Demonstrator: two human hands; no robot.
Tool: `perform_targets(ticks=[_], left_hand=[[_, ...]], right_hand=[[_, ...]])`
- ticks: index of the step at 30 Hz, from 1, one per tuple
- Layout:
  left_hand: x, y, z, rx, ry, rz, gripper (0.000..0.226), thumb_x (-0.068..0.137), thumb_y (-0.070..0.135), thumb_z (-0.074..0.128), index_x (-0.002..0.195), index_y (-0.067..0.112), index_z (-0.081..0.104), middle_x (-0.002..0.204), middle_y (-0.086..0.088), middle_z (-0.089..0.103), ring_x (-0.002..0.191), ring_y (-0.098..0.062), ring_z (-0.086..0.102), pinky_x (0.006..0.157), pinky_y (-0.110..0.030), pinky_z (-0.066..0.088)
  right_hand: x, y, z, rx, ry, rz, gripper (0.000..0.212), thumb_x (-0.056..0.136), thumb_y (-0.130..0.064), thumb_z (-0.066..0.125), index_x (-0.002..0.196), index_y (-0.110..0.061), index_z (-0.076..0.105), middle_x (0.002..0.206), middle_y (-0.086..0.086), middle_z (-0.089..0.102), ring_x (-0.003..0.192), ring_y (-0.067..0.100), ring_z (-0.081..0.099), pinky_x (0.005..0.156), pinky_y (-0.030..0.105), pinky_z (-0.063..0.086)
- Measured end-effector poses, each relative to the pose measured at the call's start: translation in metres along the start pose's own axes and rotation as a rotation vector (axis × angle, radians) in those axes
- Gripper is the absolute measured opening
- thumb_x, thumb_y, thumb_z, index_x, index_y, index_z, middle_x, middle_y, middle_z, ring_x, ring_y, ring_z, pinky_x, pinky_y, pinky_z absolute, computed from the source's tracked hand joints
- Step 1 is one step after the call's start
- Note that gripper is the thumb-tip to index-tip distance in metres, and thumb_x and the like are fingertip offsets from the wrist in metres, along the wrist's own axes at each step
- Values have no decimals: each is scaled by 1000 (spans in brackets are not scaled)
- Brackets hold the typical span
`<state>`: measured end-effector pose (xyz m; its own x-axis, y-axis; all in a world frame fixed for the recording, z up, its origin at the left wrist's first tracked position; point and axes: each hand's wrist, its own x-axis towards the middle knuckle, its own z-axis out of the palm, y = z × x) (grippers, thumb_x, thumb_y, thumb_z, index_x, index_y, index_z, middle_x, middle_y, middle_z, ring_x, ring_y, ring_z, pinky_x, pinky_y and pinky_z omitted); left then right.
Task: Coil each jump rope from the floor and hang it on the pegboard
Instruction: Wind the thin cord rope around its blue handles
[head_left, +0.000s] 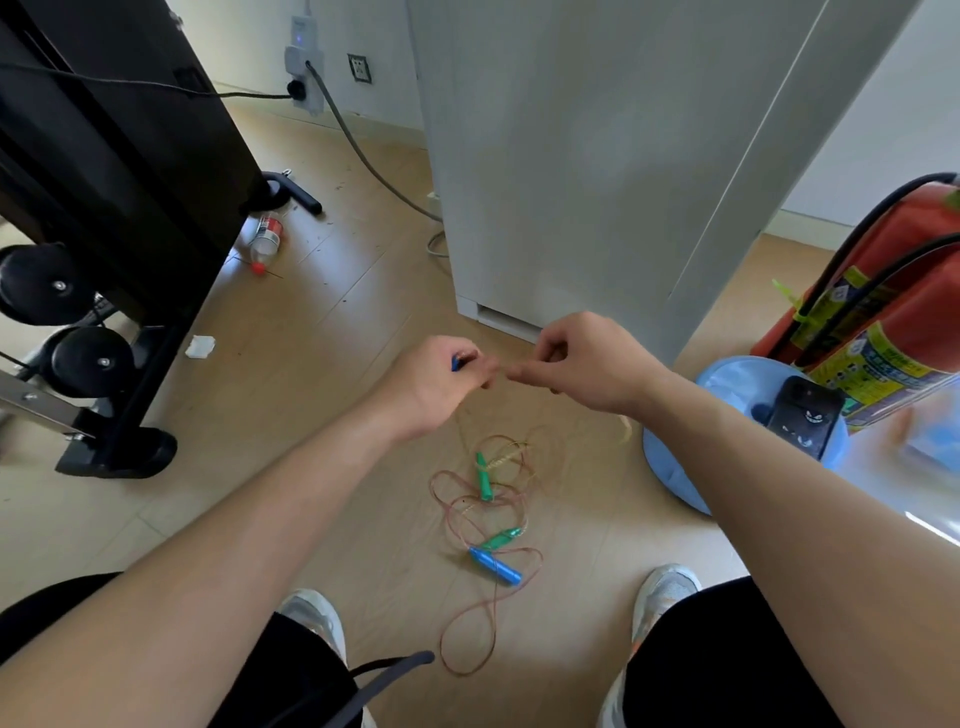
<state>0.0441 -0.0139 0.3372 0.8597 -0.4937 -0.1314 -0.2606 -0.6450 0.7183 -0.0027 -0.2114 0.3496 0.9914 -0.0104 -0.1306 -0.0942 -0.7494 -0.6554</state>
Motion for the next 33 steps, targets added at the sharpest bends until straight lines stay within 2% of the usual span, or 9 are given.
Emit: perform_targets(ticks=[5,9,14,18,21,23,26,30,33], left_hand=[[7,-18,-45,183,393,-172,34,102,37,49,87,15,70,79,-6,65,76,-28,57,66,-33,42],[9,-51,-81,319,623,-380,37,102,42,43,91,16,67,91,-10,66,87,-33,58,69,-39,44],[0,-56,-76,430,395,-430,30,99,45,52,96,25,74,97,-9,72,95,-36,65,72,-34,47],[-6,-26,-29,171,165,-173,30,99,39,56,126,30,68,128,2,67,115,-17,61,92,-23,42],[-11,-3,-5,-100,5,4,23,103,33,52,118,30,68,108,13,71,70,5,60,68,-14,48],[-12,2,-2,-207,-60,-16,19,104,25,50,101,26,68,83,10,70,46,-4,46,47,-18,40],[-9,-5,-10,-129,-26,-36,28,103,29,51,79,26,66,61,8,51,50,-7,41,53,-26,34],[1,-26,-41,107,295,-192,30,102,31,50,79,23,66,76,5,59,76,-19,52,67,-30,34],[-2,-49,-64,395,301,-350,29,100,34,51,89,17,71,88,-9,68,90,-32,61,73,-34,46]], right_hand=[[0,42,-9,-36,-58,109,35,93,-46,64,72,-17,66,70,6,66,64,19,60,67,35,50],[-4,67,-14,-112,-60,218,40,97,-47,55,76,-16,68,72,6,68,70,21,65,64,29,47],[0,63,-12,-99,-68,219,26,98,-34,56,80,-21,70,72,-4,60,67,16,55,58,26,39],[5,14,-5,15,-68,37,18,95,-34,63,79,-29,71,56,-15,54,53,-1,50,51,11,33],[7,-14,4,16,-76,-83,18,94,-36,64,77,-34,69,55,-14,55,53,1,49,51,14,32],[8,-21,5,-15,-36,-108,22,91,-41,66,73,-28,69,62,-9,56,57,7,48,54,21,35],[11,-15,2,-47,42,-37,43,82,-52,74,68,-12,65,61,-2,56,57,12,48,54,28,39],[10,18,-7,-121,-12,128,48,88,-54,65,74,-7,66,61,1,56,59,16,51,54,29,38],[5,38,-13,-136,-52,196,37,97,-44,55,79,-14,68,65,0,57,59,17,55,56,28,41]])
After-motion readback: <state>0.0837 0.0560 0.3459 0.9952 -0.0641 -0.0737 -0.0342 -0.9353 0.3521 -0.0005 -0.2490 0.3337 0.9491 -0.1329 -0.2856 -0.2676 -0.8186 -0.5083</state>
